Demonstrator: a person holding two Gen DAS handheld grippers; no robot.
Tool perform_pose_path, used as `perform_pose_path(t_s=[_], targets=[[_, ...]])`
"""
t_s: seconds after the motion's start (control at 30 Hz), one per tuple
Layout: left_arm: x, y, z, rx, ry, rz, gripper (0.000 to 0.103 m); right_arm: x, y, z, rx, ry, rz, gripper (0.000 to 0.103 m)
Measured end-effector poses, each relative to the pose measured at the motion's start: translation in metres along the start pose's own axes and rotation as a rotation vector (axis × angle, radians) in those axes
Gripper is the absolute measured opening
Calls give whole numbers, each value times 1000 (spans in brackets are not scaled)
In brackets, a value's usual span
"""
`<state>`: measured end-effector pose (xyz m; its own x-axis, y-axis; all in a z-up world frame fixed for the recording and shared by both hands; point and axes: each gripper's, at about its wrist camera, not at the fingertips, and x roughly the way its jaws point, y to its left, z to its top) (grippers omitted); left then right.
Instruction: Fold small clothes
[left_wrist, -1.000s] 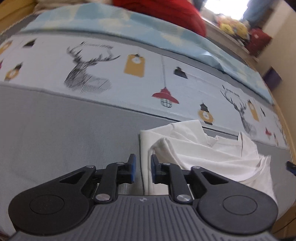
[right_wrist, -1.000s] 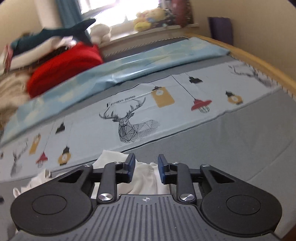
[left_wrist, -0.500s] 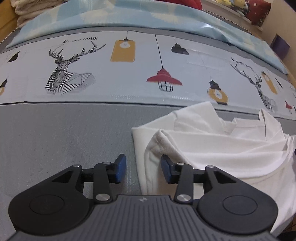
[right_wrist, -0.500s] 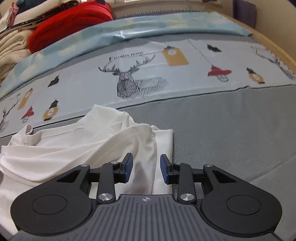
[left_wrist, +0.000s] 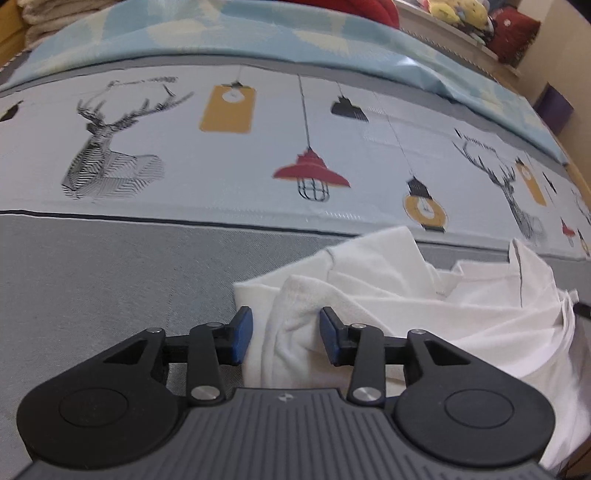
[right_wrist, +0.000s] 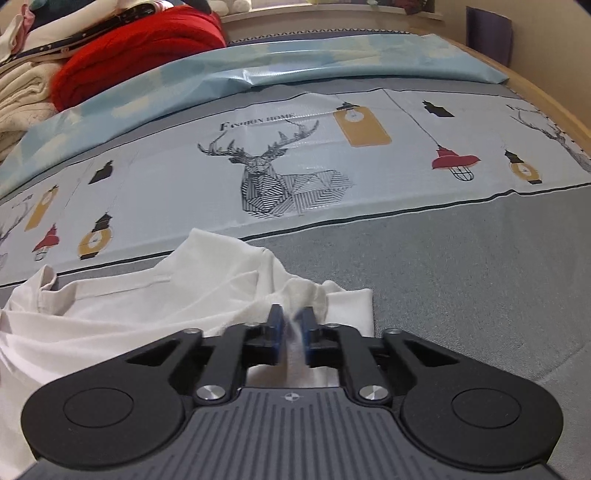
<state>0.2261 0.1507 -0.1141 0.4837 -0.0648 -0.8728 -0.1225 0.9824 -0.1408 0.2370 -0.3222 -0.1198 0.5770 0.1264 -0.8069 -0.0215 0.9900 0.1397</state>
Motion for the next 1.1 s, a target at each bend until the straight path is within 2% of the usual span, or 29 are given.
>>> perform_pose_path(t_s=[0.03,0.07,0.1,0.2,0.3,0.33,0.4,0.43,0.47,0.53,0.57,0.6,0.63,0.7,0.77,0.87,0.97,1.1], targets=[[0,-2,-1,18,0,2,35,1,0,0,3,-1,-7,3],[-1,-3,-1,39,-4,8,7,0,0,1,7,-6,-11,2],[-3,-3,-1,61,-12,16,4,-1,0,2,10,-17,-19,1],[-24,5,3,41,-105,-9,3,-12,-4,7,50,-84,-43,0],[-48,15,8,-6,-240,7,3,-35,-14,16,159,-223,-39,0],[-50,19,10,-27,-261,21,3,-43,-15,19,181,-272,-33,0],[-44,27,11,-79,-240,26,5,-50,-14,22,185,-345,-50,0],[-38,28,11,-94,-200,26,6,-49,-14,23,191,-351,-60,1],[-32,29,10,-103,-158,37,6,-44,-15,24,203,-329,-62,1],[-25,30,9,-107,-114,44,8,-28,-18,26,236,-234,-92,8],[-25,31,9,-108,-108,35,11,-21,-20,25,249,-187,-103,20],[-25,33,8,-111,-102,24,19,-16,-21,24,259,-157,-103,29],[-25,37,6,-117,-93,14,23,-14,-23,22,263,-147,-97,31],[-21,43,5,-135,-64,-9,30,-12,-22,20,237,-118,-79,31],[-17,47,3,-152,-33,-22,30,-10,-21,18,222,-89,-64,31],[-12,47,2,-157,-26,-2,32,-5,-21,12,207,-31,-6,31],[-5,45,4,-179,-23,0,40,0,-15,6,159,23,1,31],[6,41,7,-204,-15,0,44,8,-6,0,117,67,2,30]])
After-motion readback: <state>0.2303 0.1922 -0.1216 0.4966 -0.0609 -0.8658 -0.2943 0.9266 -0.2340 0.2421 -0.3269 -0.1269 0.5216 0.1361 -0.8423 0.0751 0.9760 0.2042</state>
